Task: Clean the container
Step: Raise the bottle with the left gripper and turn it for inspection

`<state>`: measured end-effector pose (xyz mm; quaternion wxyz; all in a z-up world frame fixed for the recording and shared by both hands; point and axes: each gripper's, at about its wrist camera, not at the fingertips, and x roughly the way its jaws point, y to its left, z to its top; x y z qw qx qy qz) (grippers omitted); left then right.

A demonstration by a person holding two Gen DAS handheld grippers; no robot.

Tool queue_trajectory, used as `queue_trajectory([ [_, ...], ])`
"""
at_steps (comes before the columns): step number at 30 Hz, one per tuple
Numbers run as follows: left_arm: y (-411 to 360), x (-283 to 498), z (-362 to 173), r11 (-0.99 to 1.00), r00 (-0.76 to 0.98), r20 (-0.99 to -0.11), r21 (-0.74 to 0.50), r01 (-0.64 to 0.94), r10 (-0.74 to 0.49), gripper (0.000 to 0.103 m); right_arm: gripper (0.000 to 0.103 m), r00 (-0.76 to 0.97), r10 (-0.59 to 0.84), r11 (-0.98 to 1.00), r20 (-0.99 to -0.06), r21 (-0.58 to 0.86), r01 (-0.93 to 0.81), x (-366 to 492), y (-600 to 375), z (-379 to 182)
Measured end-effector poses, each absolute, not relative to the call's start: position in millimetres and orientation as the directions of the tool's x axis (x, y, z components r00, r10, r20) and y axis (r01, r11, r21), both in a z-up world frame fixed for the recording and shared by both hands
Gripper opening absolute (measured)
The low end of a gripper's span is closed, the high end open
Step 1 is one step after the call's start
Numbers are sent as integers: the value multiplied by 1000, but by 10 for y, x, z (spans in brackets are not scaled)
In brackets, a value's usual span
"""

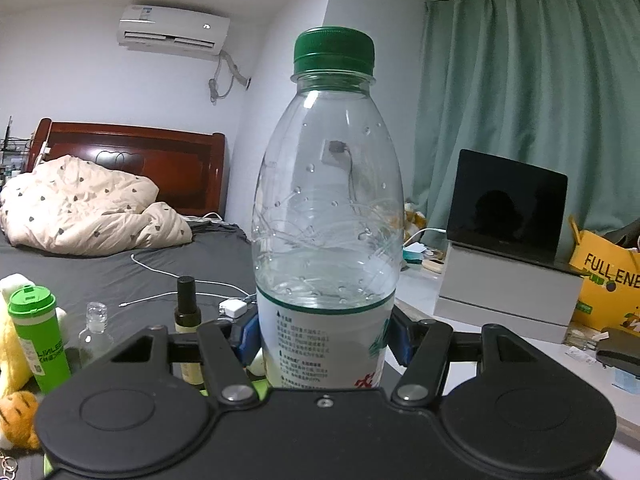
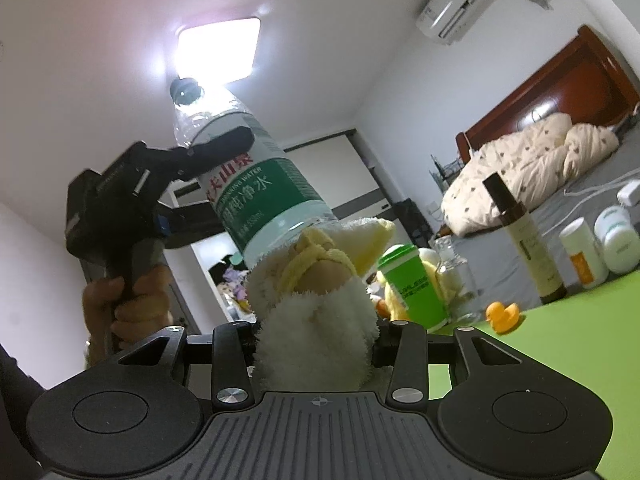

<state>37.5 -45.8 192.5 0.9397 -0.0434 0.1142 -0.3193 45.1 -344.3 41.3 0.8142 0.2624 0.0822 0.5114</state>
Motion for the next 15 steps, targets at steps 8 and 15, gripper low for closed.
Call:
queue_trajectory([
  [8, -498, 357, 1963, 783, 762, -180, -147, 605, -622, 60, 42, 483, 870, 399, 93, 440, -804, 603, -3353, 467],
  [15, -483, 375, 1960, 775, 756, -174, -167, 610, -632, 60, 42, 491, 871, 449, 30, 360, -818, 747, -3180, 520],
])
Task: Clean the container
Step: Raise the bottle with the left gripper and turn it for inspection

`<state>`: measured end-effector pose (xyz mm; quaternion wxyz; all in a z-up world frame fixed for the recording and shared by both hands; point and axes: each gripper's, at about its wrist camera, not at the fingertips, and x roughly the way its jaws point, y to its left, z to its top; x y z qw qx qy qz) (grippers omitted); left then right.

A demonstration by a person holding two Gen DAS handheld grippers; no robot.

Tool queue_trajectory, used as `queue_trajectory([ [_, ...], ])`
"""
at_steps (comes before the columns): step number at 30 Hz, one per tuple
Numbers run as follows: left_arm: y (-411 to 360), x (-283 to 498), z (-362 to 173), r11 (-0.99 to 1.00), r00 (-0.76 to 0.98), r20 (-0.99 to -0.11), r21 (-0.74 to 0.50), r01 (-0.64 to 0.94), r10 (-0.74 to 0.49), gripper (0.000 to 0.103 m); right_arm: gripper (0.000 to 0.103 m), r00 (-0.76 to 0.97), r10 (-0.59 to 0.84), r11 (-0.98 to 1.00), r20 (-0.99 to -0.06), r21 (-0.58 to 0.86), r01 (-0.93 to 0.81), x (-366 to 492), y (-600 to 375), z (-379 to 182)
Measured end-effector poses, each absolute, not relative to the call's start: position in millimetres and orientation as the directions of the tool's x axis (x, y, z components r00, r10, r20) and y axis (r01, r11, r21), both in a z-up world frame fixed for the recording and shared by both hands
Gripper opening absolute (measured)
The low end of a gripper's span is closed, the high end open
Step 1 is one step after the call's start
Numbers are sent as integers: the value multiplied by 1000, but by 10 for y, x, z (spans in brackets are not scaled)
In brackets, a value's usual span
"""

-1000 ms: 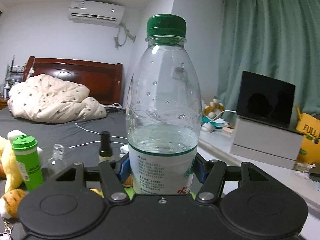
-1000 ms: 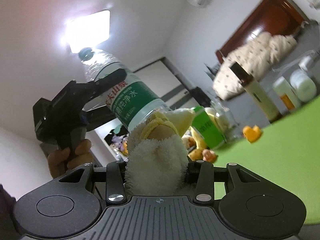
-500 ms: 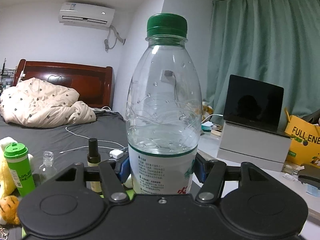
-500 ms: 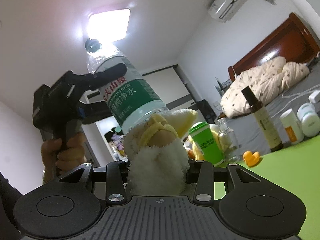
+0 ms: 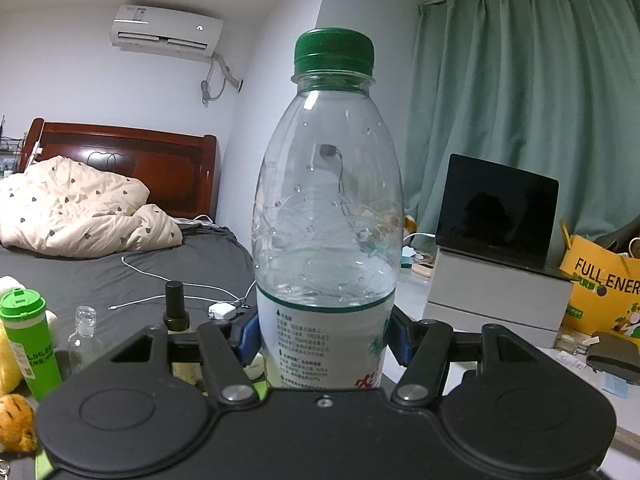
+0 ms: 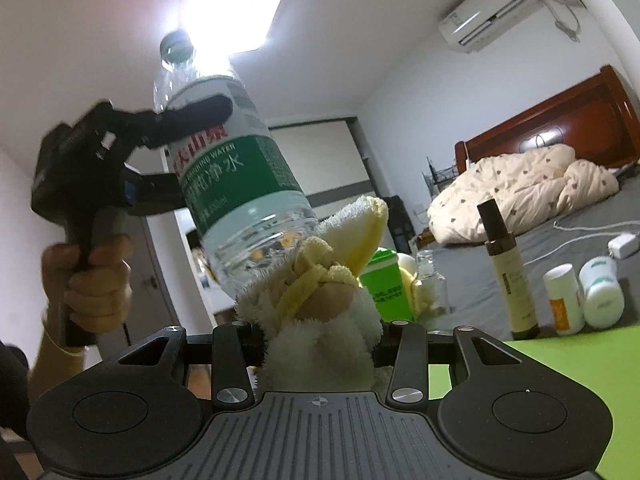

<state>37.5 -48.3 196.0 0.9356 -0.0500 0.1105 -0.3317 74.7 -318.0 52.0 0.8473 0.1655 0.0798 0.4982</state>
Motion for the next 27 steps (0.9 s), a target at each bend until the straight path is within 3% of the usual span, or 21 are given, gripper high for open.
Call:
queue_trajectory([
  [11, -437, 407, 1914, 780, 768, -147, -195, 595, -623, 60, 42, 462, 887, 448, -29, 301, -842, 891, -2854, 436],
  [27, -422, 411, 1872, 803, 797, -119, -181, 568, -592, 60, 42, 412, 911, 402, -36, 307, -863, 919, -2705, 333],
])
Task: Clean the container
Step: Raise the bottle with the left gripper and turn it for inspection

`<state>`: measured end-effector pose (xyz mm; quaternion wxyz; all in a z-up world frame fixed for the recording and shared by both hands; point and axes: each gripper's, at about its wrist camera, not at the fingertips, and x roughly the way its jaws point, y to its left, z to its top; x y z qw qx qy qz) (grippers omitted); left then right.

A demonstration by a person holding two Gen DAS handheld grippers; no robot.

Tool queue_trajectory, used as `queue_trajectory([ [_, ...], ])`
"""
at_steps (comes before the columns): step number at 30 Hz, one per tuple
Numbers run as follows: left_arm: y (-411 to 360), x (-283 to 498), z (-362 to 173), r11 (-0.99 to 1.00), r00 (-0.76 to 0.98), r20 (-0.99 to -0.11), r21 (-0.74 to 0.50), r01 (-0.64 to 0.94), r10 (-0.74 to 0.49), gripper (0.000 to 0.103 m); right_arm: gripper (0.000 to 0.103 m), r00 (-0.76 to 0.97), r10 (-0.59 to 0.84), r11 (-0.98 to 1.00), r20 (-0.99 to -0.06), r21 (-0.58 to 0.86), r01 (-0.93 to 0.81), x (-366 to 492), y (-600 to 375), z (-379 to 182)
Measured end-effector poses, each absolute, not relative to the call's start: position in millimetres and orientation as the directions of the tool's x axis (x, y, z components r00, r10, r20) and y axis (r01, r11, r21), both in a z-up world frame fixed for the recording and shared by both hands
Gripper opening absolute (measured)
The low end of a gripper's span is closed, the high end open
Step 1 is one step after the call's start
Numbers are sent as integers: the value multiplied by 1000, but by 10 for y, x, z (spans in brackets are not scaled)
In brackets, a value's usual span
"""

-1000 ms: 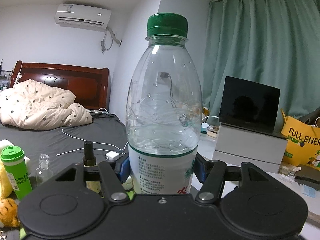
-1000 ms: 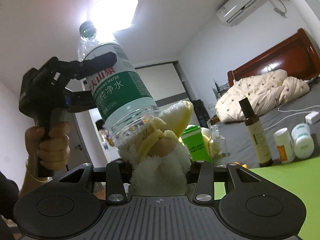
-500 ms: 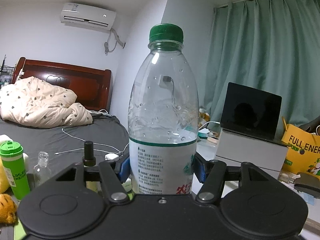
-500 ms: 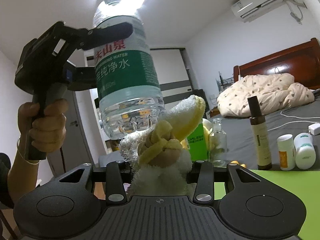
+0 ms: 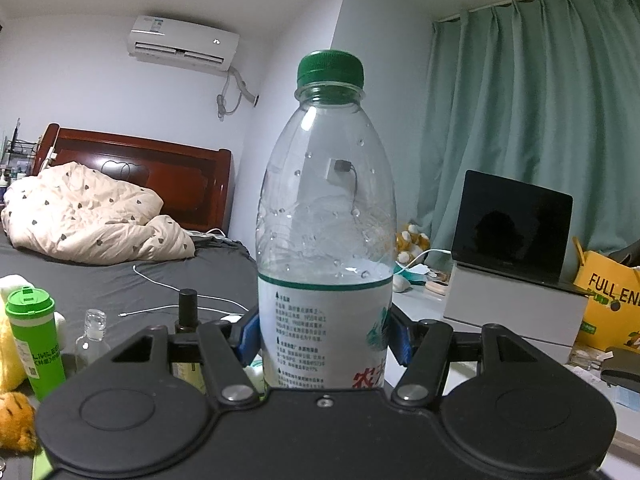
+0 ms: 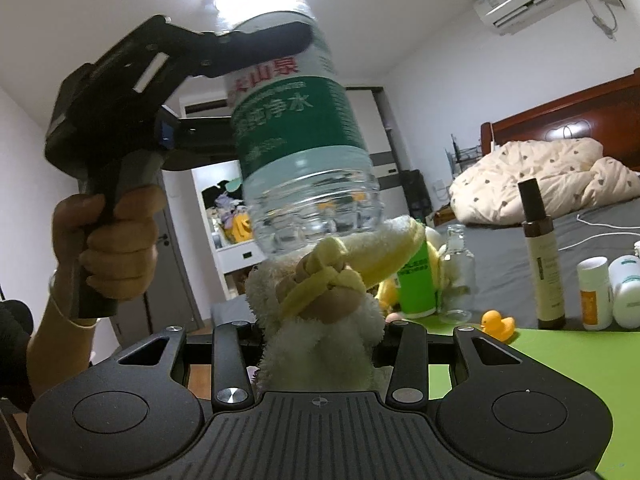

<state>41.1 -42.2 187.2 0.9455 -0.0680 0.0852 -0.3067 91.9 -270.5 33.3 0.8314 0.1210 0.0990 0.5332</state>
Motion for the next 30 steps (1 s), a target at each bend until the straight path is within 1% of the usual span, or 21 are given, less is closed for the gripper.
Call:
queue_trajectory([
  [5, -396, 424, 1861, 811, 805, -124, -184, 556, -580, 60, 42, 397, 918, 380, -12, 315, -870, 839, -2779, 357],
  [12, -370, 431, 1841, 811, 804, -132, -192, 553, -580, 60, 42, 402, 915, 357, 46, 375, -856, 666, -3007, 389],
  [20, -370, 419, 1840, 798, 791, -137, -200, 568, -597, 60, 42, 459, 880, 367, 118, 443, -818, 467, -3374, 410],
  [30, -417, 361, 1879, 776, 771, -121, -205, 597, -625, 60, 42, 499, 857, 391, 130, 466, -793, 637, -3460, 399],
])
